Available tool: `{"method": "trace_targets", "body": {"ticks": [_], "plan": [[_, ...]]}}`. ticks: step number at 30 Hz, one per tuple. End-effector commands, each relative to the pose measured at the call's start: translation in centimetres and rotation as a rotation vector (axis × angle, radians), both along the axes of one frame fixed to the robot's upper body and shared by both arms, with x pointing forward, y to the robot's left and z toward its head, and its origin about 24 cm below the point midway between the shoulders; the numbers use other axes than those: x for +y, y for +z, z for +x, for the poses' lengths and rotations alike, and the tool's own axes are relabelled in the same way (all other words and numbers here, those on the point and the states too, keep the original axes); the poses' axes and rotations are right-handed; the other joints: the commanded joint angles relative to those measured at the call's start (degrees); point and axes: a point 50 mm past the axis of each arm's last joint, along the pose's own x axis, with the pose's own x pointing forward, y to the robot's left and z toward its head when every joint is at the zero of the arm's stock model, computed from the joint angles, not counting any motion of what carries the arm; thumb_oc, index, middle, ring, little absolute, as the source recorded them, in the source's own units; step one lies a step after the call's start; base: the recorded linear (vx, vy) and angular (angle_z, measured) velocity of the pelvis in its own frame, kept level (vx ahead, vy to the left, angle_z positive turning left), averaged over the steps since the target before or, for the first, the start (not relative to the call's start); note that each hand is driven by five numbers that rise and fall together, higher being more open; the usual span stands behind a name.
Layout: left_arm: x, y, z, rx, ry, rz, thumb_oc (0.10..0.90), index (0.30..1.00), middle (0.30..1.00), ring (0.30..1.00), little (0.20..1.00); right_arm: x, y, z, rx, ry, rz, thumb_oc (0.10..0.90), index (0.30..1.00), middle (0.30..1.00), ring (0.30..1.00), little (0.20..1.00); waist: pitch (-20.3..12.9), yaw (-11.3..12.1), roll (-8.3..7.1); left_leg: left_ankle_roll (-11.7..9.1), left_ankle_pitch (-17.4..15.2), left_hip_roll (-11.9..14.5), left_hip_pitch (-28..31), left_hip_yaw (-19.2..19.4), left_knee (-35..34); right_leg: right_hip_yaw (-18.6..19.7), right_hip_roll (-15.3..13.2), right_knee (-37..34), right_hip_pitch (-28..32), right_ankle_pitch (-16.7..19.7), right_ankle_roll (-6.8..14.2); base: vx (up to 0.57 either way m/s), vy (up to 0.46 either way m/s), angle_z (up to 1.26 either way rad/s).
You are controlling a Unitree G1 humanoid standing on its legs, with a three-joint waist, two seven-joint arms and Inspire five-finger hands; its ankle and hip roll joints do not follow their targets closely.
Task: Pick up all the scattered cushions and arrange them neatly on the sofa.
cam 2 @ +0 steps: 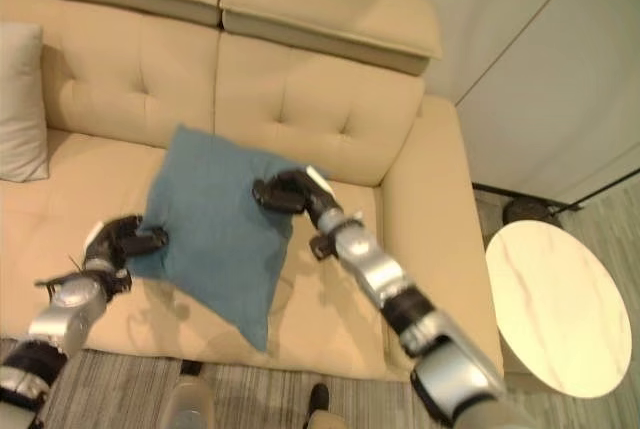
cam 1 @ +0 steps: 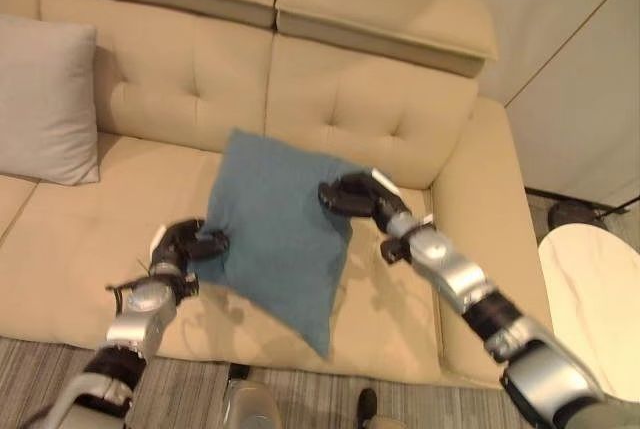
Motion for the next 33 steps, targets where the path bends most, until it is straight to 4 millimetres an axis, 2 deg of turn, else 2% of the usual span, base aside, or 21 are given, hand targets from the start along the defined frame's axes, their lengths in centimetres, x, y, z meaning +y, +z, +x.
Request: {"method": "trace_targets", "body": {"ticks": [1, 2, 3, 4, 5, 6, 7, 10, 11, 12, 14, 16, 20, 21, 23, 24, 26, 29, 33], "plan": [[-9.5, 15.8, 4.3, -0.624, -0.353, 0.039, 0.4, 0.3, 0.3, 0.3, 0.3, 2.2, 11.8, 0.4, -0.413, 0.096, 0.001, 0.4, 0.3, 0.3, 0.3, 0.3, -1.4, -2.6, 1.55, 2.4, -4.8, -0.5, -3.3, 1.0, 0.5, 1.9, 1.4, 5.0, -2.9, -5.6, 0.5, -0.1, 0.024, 0.08], [-10.3, 17.7, 4.8, -0.665, -0.352, 0.055, 0.4, 0.3, 0.3, 0.3, 0.3, 2.0, 13.5, 1.0, -0.434, 0.061, 0.001, 0.4, 0.3, 0.3, 0.3, 0.3, -0.9, -2.2, 1.68, 2.3, -4.6, -0.8, -4.6, 0.9, 0.7, 0.9, 0.9, 4.8, -3.5, -5.5, 0.5, -0.07, -0.003, 0.0], [-11.0, 20.4, 5.5, -0.717, -0.328, 0.055, 0.4, 0.3, 0.3, 0.3, 0.3, 1.0, 16.7, 1.5, -0.492, -0.007, -0.032, 0.4, 0.3, 0.3, 0.3, 0.3, -0.4, -1.9, 1.75, 2.1, -4.1, -1.5, -6.5, 0.2, 0.8, 0.3, 0.7, 4.7, -4.5, -5.9, 0.6, -0.03, 0.003, -0.03], [-11.3, 21.8, 5.7, -0.75, -0.312, 0.004, 0.4, 0.3, 0.3, 0.3, 0.3, 0.8, 18.6, 1.4, -0.541, -0.048, -0.03, 0.4, 0.3, 0.3, 0.3, 0.3, 0.2, -1.8, 2.01, 1.9, -4.2, -1.7, -7.3, 0.2, 0.8, -0.1, 0.3, 4.7, -5.2, -6.1, 0.7, 0.0, 0.0, 0.0], [-12.5, 23.0, 6.0, -0.762, -0.313, -0.019, 0.4, 0.3, 0.3, 0.3, 0.3, 0.2, 20.2, 1.4, -0.582, -0.095, 0.004, 0.4, 0.3, 0.3, 0.3, 0.3, 0.6, -1.8, 2.39, 1.8, -3.8, -2.1, -8.7, -0.1, 0.7, -0.5, 0.1, 4.7, -6.1, -6.2, 0.8, -0.04, 0.008, 0.09], [-12.6, 24.2, 6.2, -0.781, -0.296, -0.012, 0.4, 0.3, 0.3, 0.3, 0.3, -0.7, 21.0, 1.4, -0.603, -0.145, -0.006, 0.4, 0.3, 0.3, 0.3, 0.3, 0.7, -2.1, 2.59, 1.7, -3.1, -2.4, -9.9, -0.3, 0.5, -0.7, 0.0, 4.6, -7.2, -5.7, 0.9, -0.01, 0.007, 0.15], [-12.7, 25.8, 6.1, -0.812, -0.272, 0.016, 0.4, 0.3, 0.3, 0.3, 0.3, -1.2, 23.0, 0.9, -0.676, -0.195, -0.057, 0.4, 0.3, 0.3, 0.3, 0.3, 0.9, -2.2, 2.9, 1.4, -2.9, -2.5, -10.9, -0.4, 0.5, -0.9, -0.2, 4.8, -8.0, -6.0, 1.1, -0.02, 0.028, 0.3], [-12.8, 29.2, 6.1, -0.861, -0.191, 0.062, 0.4, 0.3, 0.3, 0.3, 0.3, -4.1, 26.9, 0.1, -0.771, -0.371, -0.138, 0.4, 0.3, 0.3, 0.3, 0.3, 1.7, -2.2, 3.7, 0.7, -1.8, -3.1, -14.0, -0.6, 0.0, -2.0, -1.2, 4.3, -10.2, -5.8, 1.5, -0.01, 0.024, 0.16], [-12.6, 29.8, 6.1, -0.867, -0.166, 0.054, 0.4, 0.3, 0.3, 0.3, 0.3, -4.5, 27.5, 0.0, -0.772, -0.404, -0.148, 0.4, 0.3, 0.3, 0.3, 0.3, 2.2, -2.3, 3.92, 0.7, -1.6, -3.3, -15.0, -0.7, -0.1, -2.0, -1.5, 4.2, -11.1, -5.0, 1.9, -0.04, 0.019, 0.1], [-12.7, 31.0, 5.7, -0.898, -0.142, 0.09, 0.4, 0.3, 0.3, 0.3, 0.3, -5.8, 28.7, -0.5, -0.794, -0.461, -0.192, 0.4, 0.3, 0.3, 0.3, 0.3, 2.5, -2.1, 3.97, 0.3, -0.6, -3.8, -16.7, -0.8, -0.1, -2.1, -1.6, 3.8, -11.9, -4.5, 2.0, -0.03, 0.015, 0.07], [-13.0, 32.1, 5.6, -0.907, -0.11, 0.145, 0.4, 0.3, 0.3, 0.3, 0.3, -7.4, 30.5, -1.4, -0.815, -0.548, -0.255, 0.4, 0.3, 0.3, 0.3, 0.3, 2.6, -2.5, 4.09, -0.1, 0.5, -4.4, -19.2, -1.1, -1.1, -1.7, -1.9, 2.8, -13.8, -3.5, 2.3, -0.01, 0.006, 0.11], [-13.1, 32.9, 5.4, -0.921, -0.072, 0.148, 0.4, 0.3, 0.3, 0.3, 0.3, -8.1, 32.1, -2.3, -0.84, -0.604, -0.24, 0.4, 0.3, 0.3, 0.3, 0.3, 3.1, -3.0, 3.21, -0.5, 1.1, -4.6, -21.2, -0.7, -2.3, -1.9, -2.9, 0.6, -15.2, -0.9, 3.0, 0.0, 0.009, 0.27], [-11.8, 36.0, 4.1, -0.984, -0.017, 0.118, 0.4, 0.3, 0.3, 0.3, 0.3, -9.1, 35.8, -5.1, -0.941, -0.688, -0.251, 0.4, 0.3, 0.3, 0.3, 0.3, 3.3, -3.2, 0.57, -1.1, 1.6, -4.6, -26.1, -0.2, -2.3, -2.1, -3.6, -1.4, -17.9, -1.1, 3.4, 0.04, -0.013, 0.06], [-11.3, 36.7, 3.6, -1.009, 0.017, 0.141, 0.4, 0.3, 0.3, 0.3, 0.3, -9.2, 36.8, -6.1, -0.989, -0.72, -0.3, 0.4, 0.3, 0.3, 0.3, 0.3, 3.9, -3.6, -0.81, -1.2, 1.4, -4.5, -27.5, 0.0, -1.5, -2.4, -3.3, -1.3, -18.3, -0.8, 3.4, 0.05, -0.052, -0.02], [-11.3, 36.8, 3.6, -1.011, 0.018, 0.14, 0.4, 0.3, 0.3, 0.3, 0.3, -9.2, 36.9, -6.1, -0.992, -0.721, -0.301, 0.4, 0.3, 0.3, 0.3, 0.3, 3.9, -3.6, -0.72, -1.2, 1.3, -4.6, -27.7, 0.0, -1.3, -2.4, -3.3, -1.2, -18.4, -0.9, 3.4, 0.04, -0.028, 0.0], [-10.9, 37.4, 3.1, -1.043, 0.052, 0.113, 0.4, 0.3, 0.3, 0.3, 0.3, -9.1, 37.8, -7.1, -1.048, -0.752, -0.353, 0.4, 0.3, 0.3, 0.3, 0.3, 4.6, -4.0, -1.82, -1.3, 0.9, -4.4, -28.3, -0.2, -0.6, -2.9, -3.1, -1.2, -18.3, -1.2, 3.4, 0.08, -0.042, -0.02], [-10.8, 38.3, 2.4, -1.096, 0.076, 0.104, 0.4, 0.3, 0.3, 0.3, 0.3, -8.9, 39.1, -8.7, -1.136, -0.78, -0.376, 0.4, 0.3, 0.3, 0.3, 0.3, 5.0, -4.7, -2.55, -1.4, 0.6, -4.3, -28.7, -0.3, 0.0, -3.3, -3.0, -1.3, -18.0, -0.6, 3.7, 0.08, -0.045, 0.03], [-10.0, 39.5, 1.1, -1.173, 0.117, 0.077, 0.4, 0.3, 0.3, 0.3, 0.3, -7.9, 40.5, -10.5, -1.256, -0.8, -0.432, 0.4, 0.3, 0.3, 0.3, 0.3, 5.8, -5.0, -2.89, -1.4, 0.2, -4.5, -29.6, -0.3, 1.1, -3.7, -2.7, -1.0, -18.2, -0.1, 3.8, 0.03, 0.002, 0.21], [-10.1, 41.1, -0.4, -1.262, 0.127, 0.035, 0.4, 0.3, 0.3, 0.3, 0.3, -7.0, 42.3, -12.8, -1.368, -0.849, -0.495, 0.4, 0.3, 0.3, 0.3, 0.3, 6.4, -5.2, -3.16, -1.5, 0.1, -4.2, -29.8, -0.2, 0.9, -4.8, -2.7, -1.2, -17.9, -0.1, 3.9, 0.03, 0.003, 0.03]]}}
